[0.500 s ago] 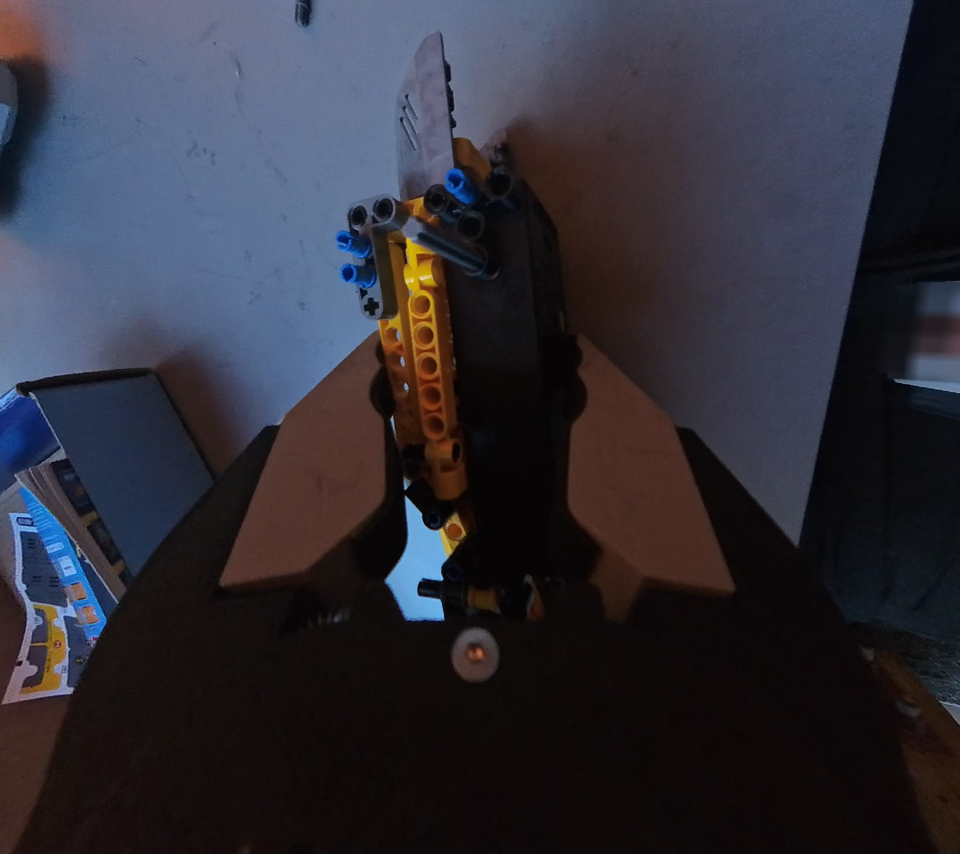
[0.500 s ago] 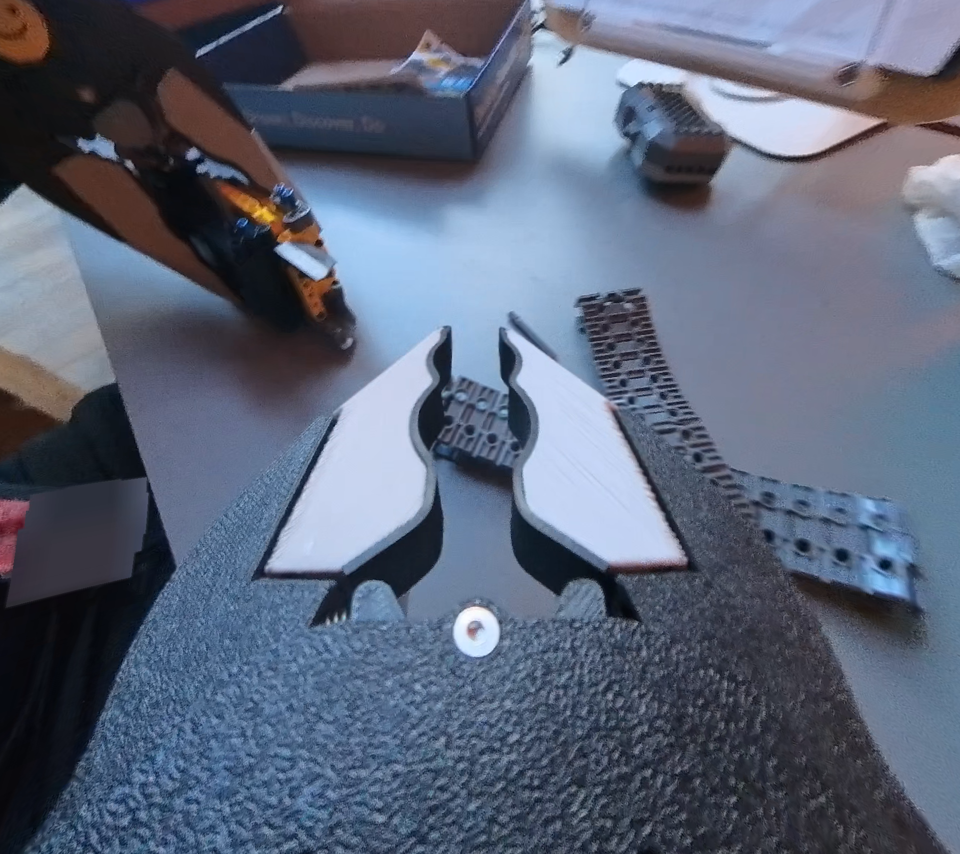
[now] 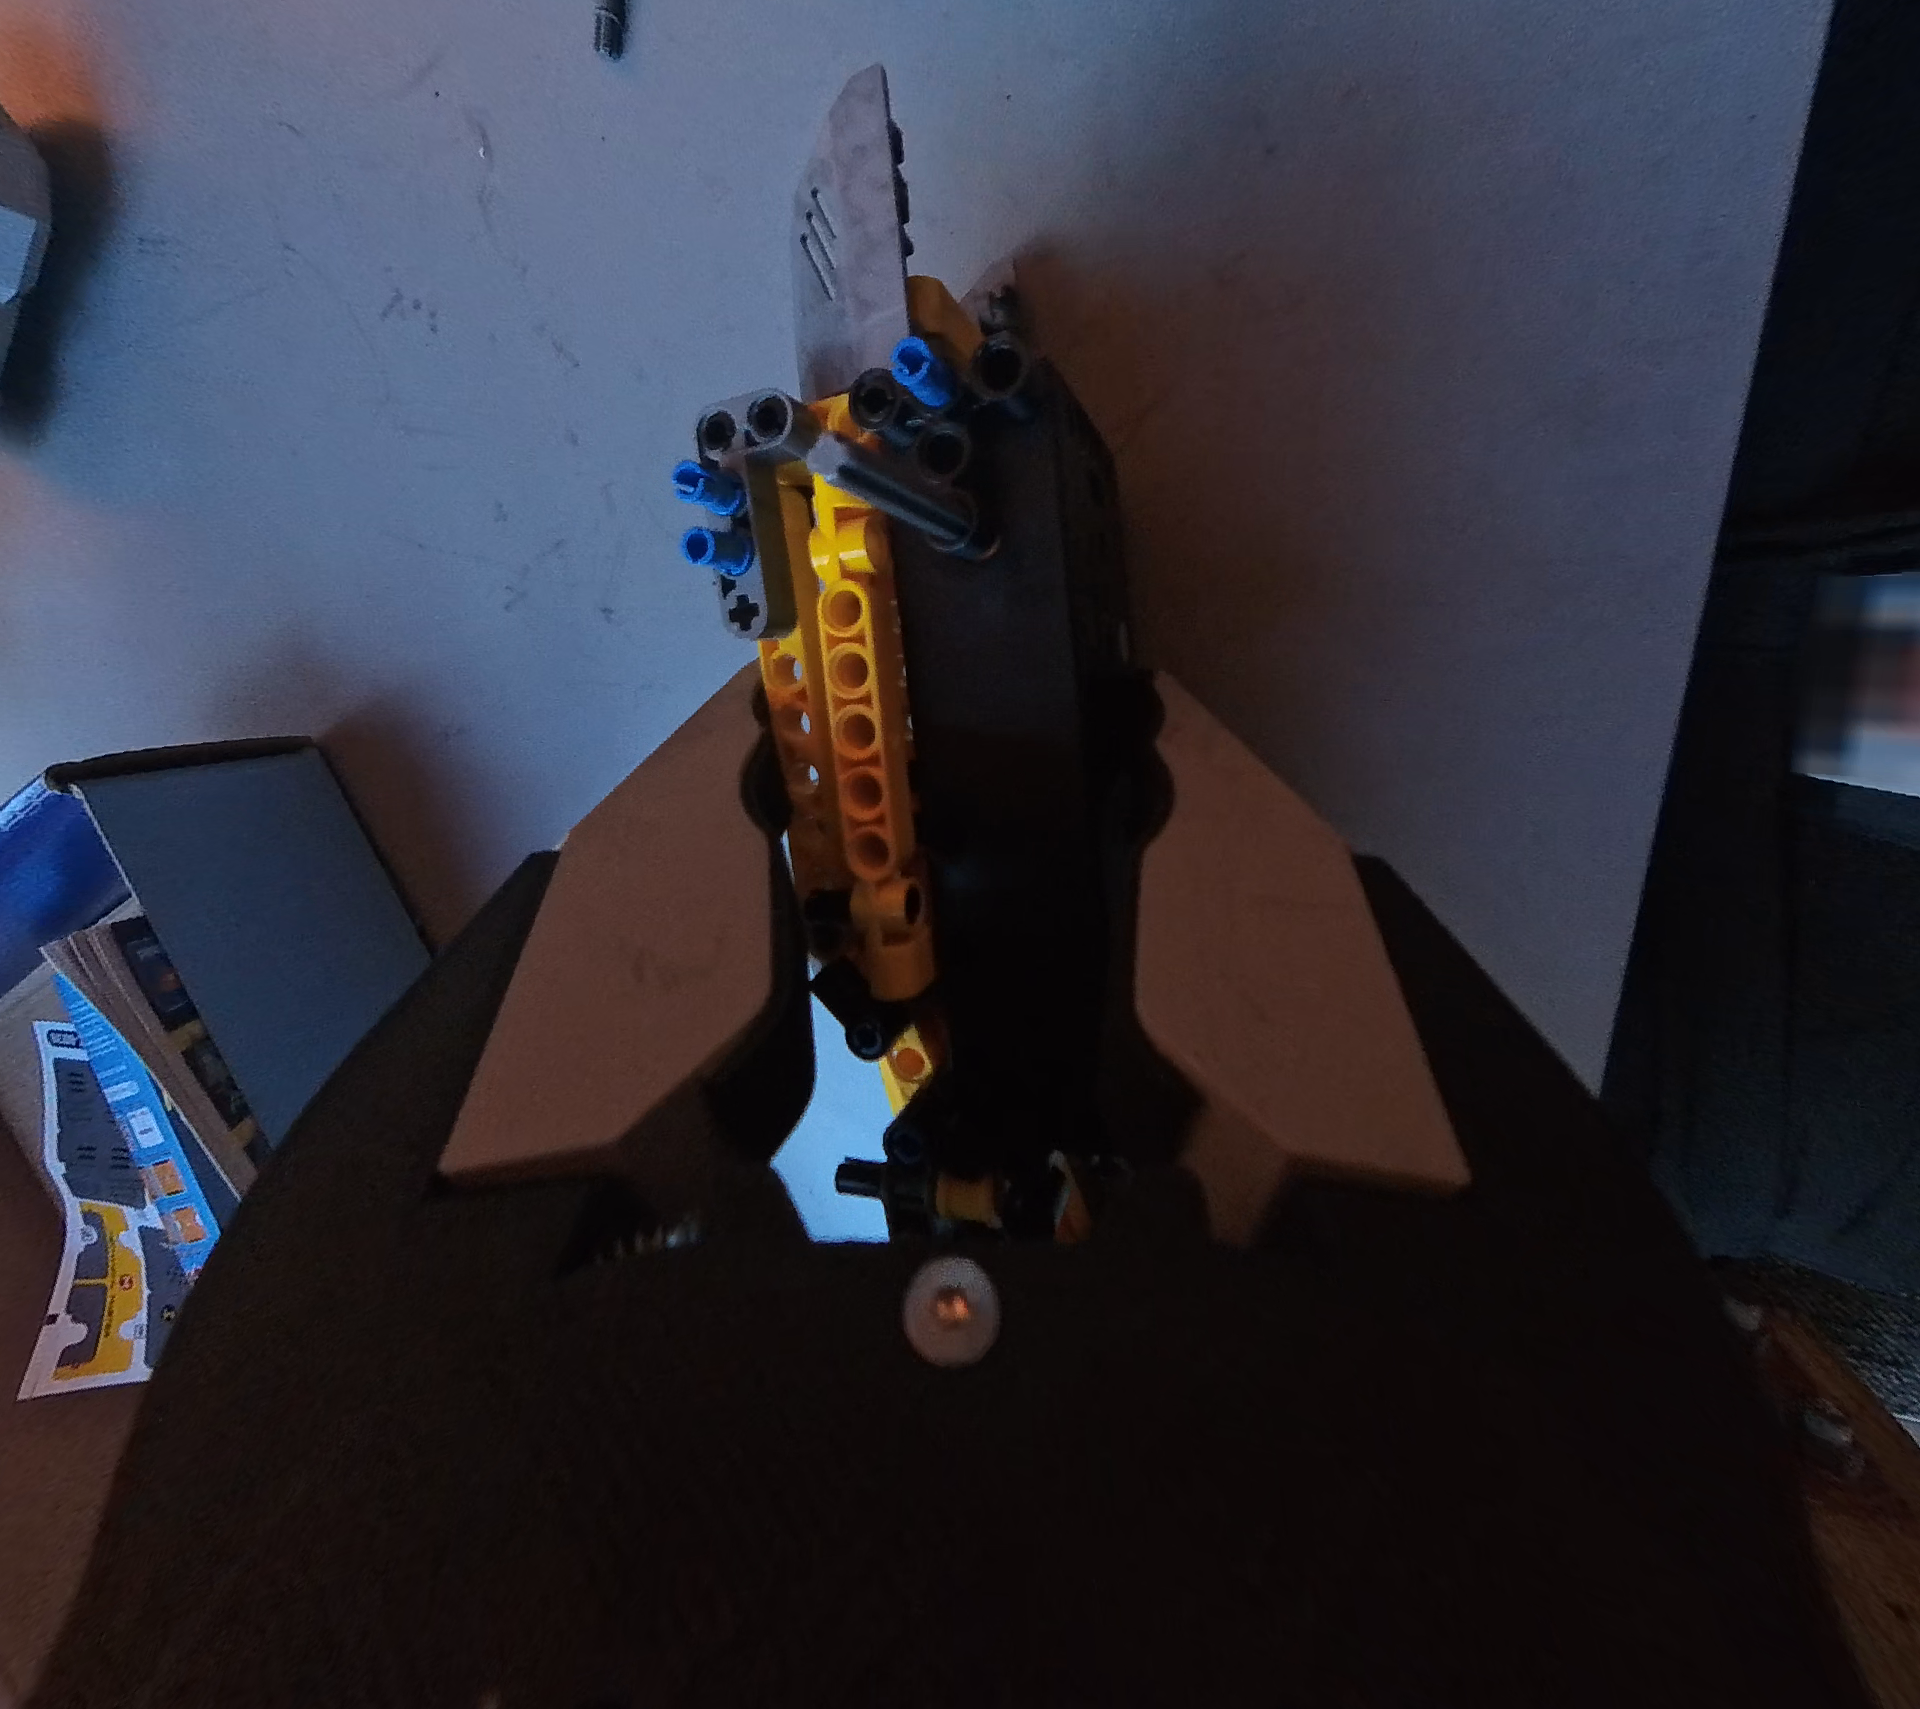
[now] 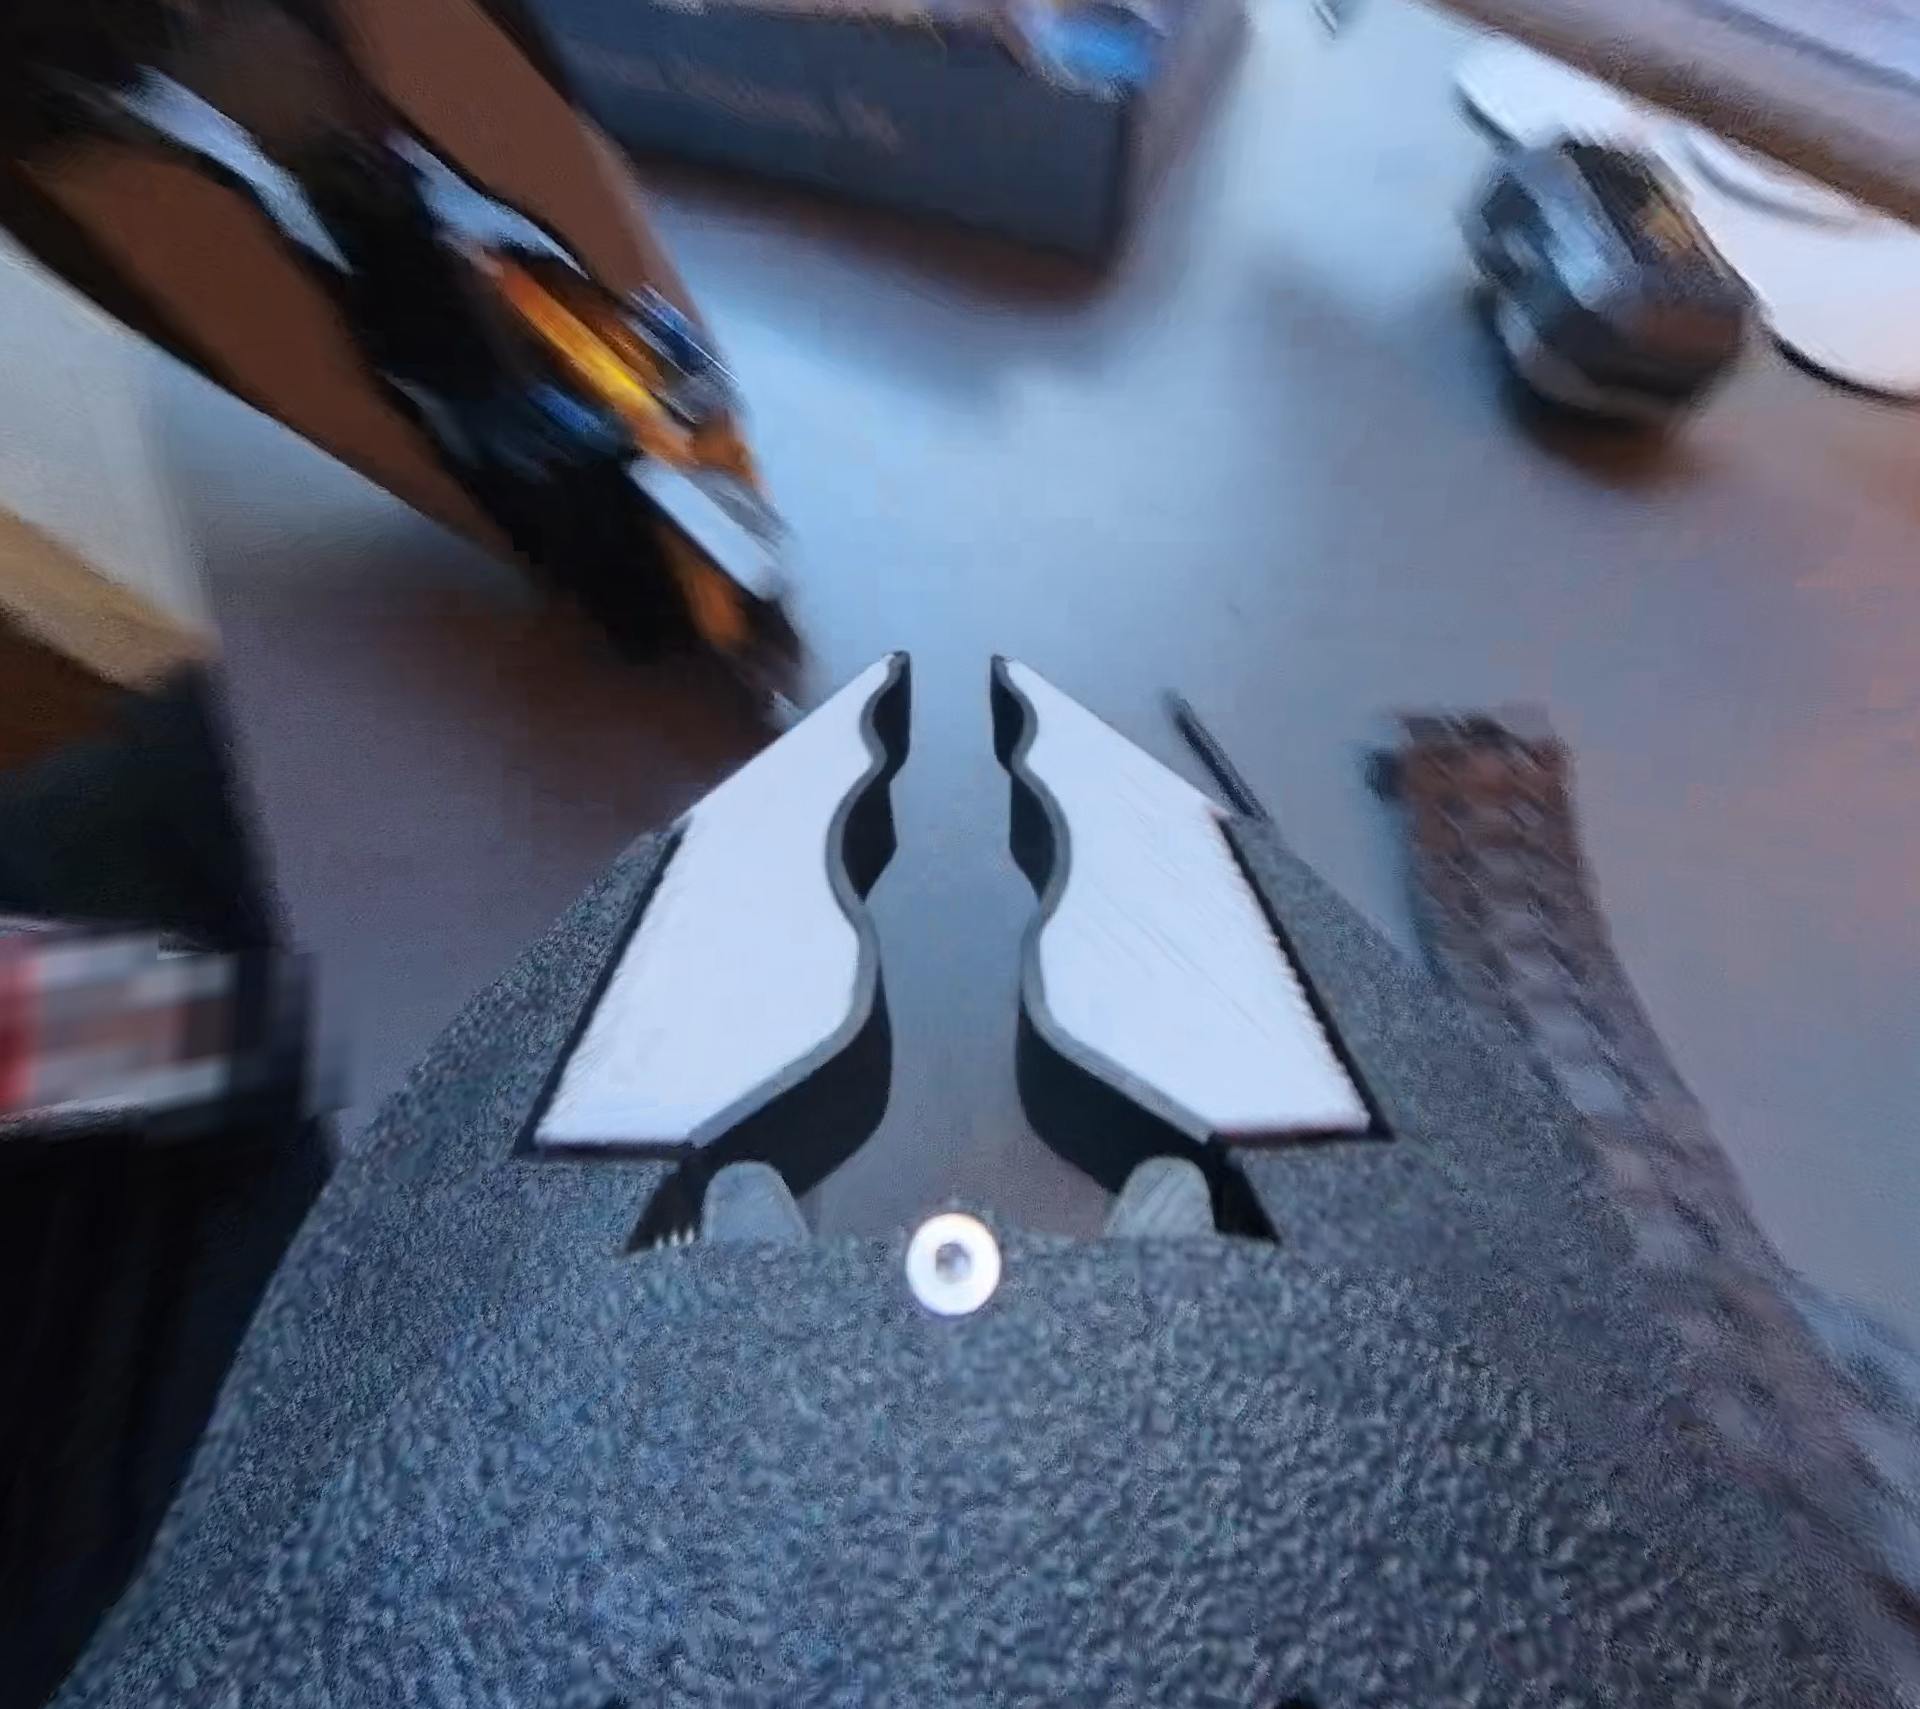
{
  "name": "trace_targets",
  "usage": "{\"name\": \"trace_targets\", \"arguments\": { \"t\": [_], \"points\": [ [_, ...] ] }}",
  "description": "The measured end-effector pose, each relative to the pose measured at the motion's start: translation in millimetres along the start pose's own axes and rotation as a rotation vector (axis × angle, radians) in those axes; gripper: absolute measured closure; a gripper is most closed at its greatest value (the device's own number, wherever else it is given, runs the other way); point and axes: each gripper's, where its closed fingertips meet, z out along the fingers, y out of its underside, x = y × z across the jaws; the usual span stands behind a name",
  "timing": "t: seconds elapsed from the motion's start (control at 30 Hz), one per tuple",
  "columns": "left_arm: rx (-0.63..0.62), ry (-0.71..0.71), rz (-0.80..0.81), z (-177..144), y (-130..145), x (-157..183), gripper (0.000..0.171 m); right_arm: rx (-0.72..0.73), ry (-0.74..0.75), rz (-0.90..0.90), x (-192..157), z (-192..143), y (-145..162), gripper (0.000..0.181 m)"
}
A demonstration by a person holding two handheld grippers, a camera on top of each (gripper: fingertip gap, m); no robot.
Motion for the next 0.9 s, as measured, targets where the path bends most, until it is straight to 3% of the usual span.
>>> {"name": "trace_targets", "arguments": {
  "t": [0.1,0.2,0.47,0.9],
  "points": [
    [0.0,0.002,-0.002,0.1,0.1,0.0,0.107,0.186,-0.197,0.019,-42.1,5.8,-33.7,0.181],
    [0.001,0.005,-0.003,0.1,0.1,0.0,0.107,0.208,-0.27,0.048,-60.0,16.8,-39.4,0.181],
    [0.002,0.01,-0.007,0.4,0.0,-0.1,0.106,0.138,-0.217,0.012,-61.2,38.5,-28.1,0.176],
    [0.001,0.01,-0.006,0.5,-0.3,-0.3,0.107,0.144,-0.174,-0.036,-62.9,41.8,-28.5,0.179]
  ]
}}
